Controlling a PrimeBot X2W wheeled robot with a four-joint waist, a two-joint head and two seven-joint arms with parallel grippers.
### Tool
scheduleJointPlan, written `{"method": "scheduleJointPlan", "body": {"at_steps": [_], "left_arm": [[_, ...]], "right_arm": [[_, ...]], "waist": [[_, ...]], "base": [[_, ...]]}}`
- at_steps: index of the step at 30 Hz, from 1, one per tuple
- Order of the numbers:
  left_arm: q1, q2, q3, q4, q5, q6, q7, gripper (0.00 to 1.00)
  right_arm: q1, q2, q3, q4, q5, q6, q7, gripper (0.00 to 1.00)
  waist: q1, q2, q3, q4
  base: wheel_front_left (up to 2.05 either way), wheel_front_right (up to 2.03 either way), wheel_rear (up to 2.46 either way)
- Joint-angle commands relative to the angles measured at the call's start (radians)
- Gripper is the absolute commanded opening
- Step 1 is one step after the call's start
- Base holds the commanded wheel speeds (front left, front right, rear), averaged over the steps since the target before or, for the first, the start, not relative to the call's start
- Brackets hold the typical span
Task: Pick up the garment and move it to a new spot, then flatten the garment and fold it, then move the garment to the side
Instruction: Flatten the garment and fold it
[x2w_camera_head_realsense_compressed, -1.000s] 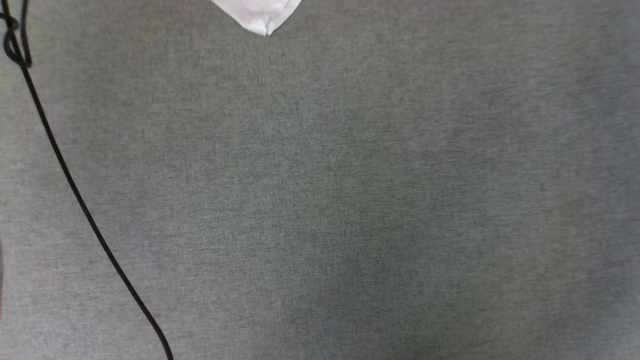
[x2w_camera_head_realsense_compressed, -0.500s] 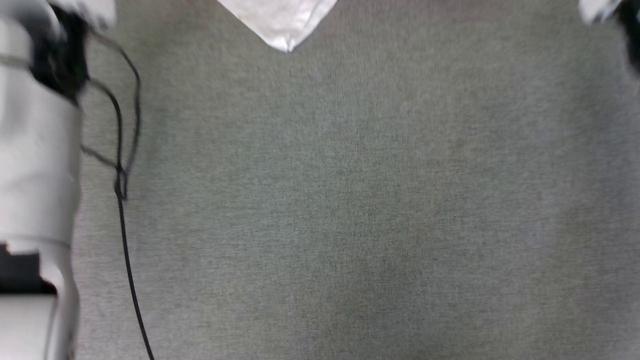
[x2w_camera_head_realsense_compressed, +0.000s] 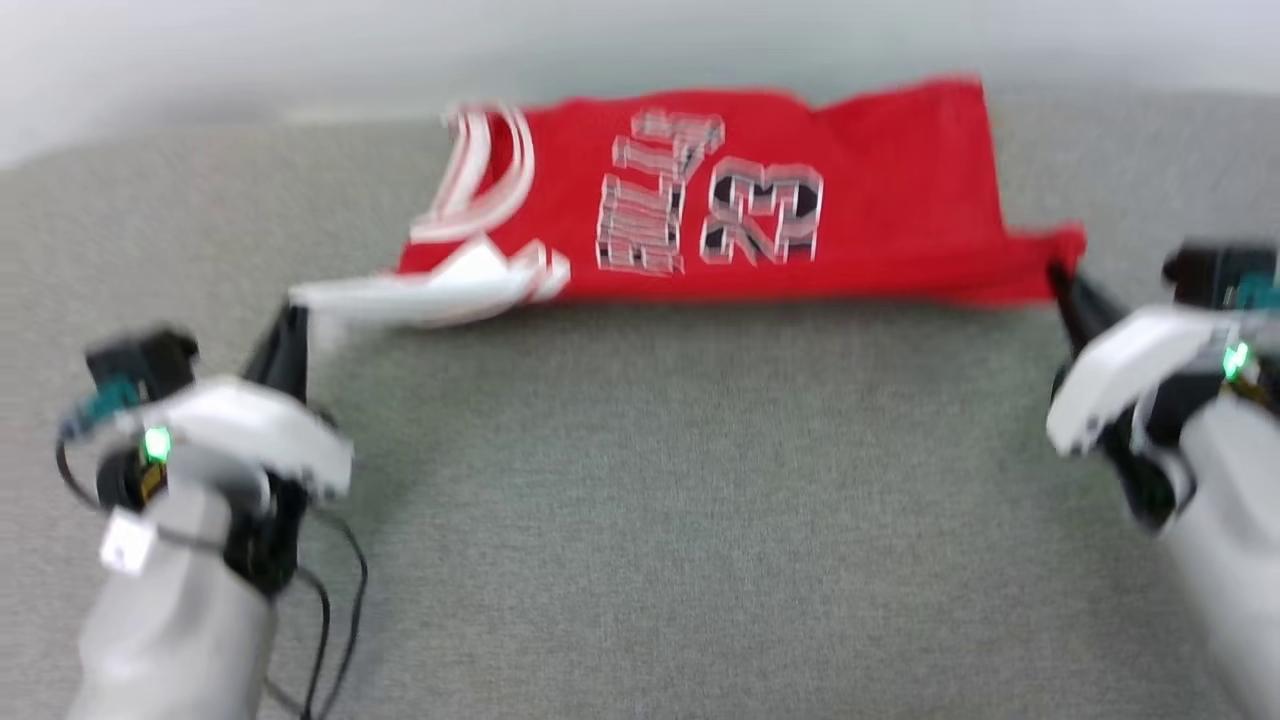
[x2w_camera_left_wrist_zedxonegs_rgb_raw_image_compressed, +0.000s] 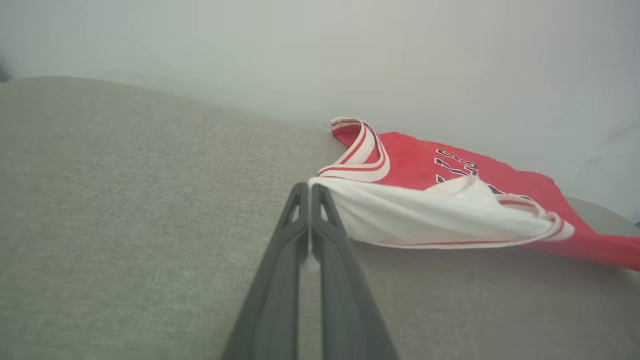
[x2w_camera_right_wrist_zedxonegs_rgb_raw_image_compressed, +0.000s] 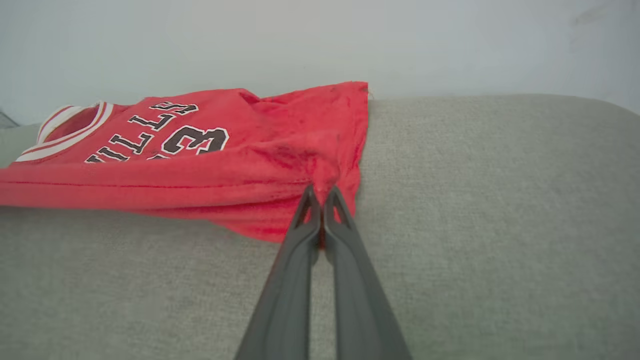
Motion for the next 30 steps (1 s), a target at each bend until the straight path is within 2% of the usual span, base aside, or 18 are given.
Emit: {"method": "scheduleJointPlan", "body": {"at_steps": [1,10,18,23,26,30], "left_arm": [[0.078,0.007,0.007,-0.025,-0.008,0.014,-0.006,0.0],[0.4,0.03,0.015,-0.21,-0.039,0.086,0.05,0.0],[0.701,0.057,0.041,-0.5,-0.065,0.215,0.132,0.0],[0.849,0.077,0.041,-0.668,-0.055,0.305,0.195,0.0],[0.895,0.082,0.037,-0.763,-0.047,0.349,0.225,0.0],[0.906,0.088,0.019,-0.858,-0.03,0.379,0.256,0.0]], "right_arm": [[0.062,-0.01,0.001,-0.012,0.015,-0.002,-0.007,0.0],[0.313,-0.043,-0.031,-0.102,0.039,-0.002,-0.033,0.0],[0.569,-0.057,-0.148,-0.257,-0.001,-0.002,-0.01,0.0],[0.749,-0.016,-0.268,-0.406,-0.063,-0.002,0.041,0.0],[0.839,0.039,-0.357,-0.515,-0.105,-0.002,0.088,0.0],[0.916,0.118,-0.451,-0.66,-0.178,-0.002,0.171,0.0]], "waist": [[0.0002,0.0,-0.094,0.016],[0.0002,0.0,-0.203,0.032],[0.0002,0.0,-0.253,0.044],[0.0002,0.0,-0.266,0.055],[0.0002,0.0,-0.266,0.06],[0.0002,0.0,-0.263,0.053]], "base": [[0.0,0.0,0.0],[0.0,0.0,0.0],[0.0,0.0,0.0],[0.0,0.0,0.0],[0.0,0.0,0.0],[0.0,0.0,0.0]]}}
